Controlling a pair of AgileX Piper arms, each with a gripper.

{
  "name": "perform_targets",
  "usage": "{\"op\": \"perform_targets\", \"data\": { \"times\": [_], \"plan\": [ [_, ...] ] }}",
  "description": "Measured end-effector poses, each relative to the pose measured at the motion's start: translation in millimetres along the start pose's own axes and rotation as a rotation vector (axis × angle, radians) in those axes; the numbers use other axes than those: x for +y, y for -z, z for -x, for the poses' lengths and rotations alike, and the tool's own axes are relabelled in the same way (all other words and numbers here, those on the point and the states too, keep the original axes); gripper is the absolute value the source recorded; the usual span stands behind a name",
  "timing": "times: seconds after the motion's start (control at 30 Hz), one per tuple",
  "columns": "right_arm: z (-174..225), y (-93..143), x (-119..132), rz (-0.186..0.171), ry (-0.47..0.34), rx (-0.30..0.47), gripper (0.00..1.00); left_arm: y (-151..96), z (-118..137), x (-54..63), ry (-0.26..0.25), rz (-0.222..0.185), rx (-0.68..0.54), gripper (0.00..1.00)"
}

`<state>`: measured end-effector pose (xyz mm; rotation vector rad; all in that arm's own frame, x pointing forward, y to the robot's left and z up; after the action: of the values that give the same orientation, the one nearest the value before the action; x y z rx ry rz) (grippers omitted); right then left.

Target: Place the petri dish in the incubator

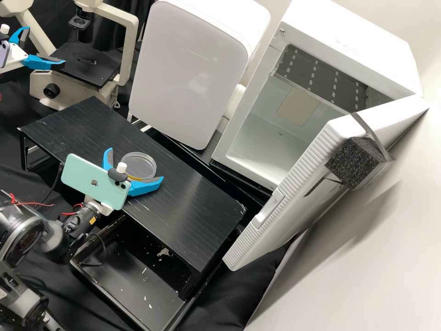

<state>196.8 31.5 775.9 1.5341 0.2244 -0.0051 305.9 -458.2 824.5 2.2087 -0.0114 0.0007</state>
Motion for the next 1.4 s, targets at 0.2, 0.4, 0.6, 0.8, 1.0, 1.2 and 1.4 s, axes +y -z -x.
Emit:
{"op": "perform_targets", "data": {
  "times": [0.2,0.4,0.6,0.8,1.0,1.2,1.4],
  "plan": [
    [-3.8,-0.3,2.5,0.0,-0.014,0.001,1.0,0.0,0.0,0.0,0.0,0.0,0.0,1.0],
    [-6.3,-3.7,5.3,0.002,-0.025,-0.013,0.0,0.0,0.0,0.0,0.0,0.0,0.0,1.0],
    [-6.3,-3.7,5.3,0.002,-0.025,-0.013,0.0,0.0,0.0,0.0,0.0,0.0,0.0,1.0],
    [-6.5,-4.2,4.7,0.001,-0.023,-0.015,0.0,0.0,0.0,0.0,0.0,0.0,0.0,1.0],
    [-6.8,-4.9,4.1,0.001,-0.02,-0.018,0.0,0.0,0.0,0.0,0.0,0.0,0.0,1.0],
    [-6.8,-4.8,4.0,0.001,-0.019,-0.017,0.0,0.0,0.0,0.0,0.0,0.0,0.0,1.0],
    [-6.8,-5.1,4.2,0.003,-0.018,-0.016,0.0,0.0,0.0,0.0,0.0,0.0,0.0,1.0]
  ]
}}
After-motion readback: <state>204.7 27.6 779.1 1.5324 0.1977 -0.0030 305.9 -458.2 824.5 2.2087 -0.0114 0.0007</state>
